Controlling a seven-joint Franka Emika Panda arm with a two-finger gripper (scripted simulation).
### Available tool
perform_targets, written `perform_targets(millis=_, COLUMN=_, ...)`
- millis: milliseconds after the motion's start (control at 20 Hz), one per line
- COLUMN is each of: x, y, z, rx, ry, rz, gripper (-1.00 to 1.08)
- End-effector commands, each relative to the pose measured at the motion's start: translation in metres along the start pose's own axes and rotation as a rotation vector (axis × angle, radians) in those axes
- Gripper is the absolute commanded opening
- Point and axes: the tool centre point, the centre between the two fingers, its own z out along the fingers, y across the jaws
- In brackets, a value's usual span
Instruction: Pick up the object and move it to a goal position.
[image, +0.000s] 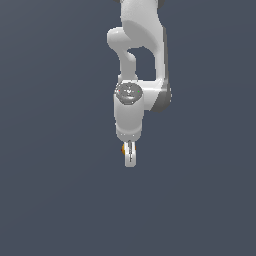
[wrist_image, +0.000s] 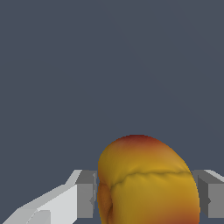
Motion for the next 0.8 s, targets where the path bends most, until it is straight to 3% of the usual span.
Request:
perform_targets(millis=0, x=0.022, y=0.003, z=-0.025, rx=0.002, ry=-0.001, rz=0.001, gripper=-1.0)
perform_targets(millis=750, x=0.149, y=0.017, z=-0.165, rx=0.002, ry=0.001, rz=0.001, gripper=-1.0)
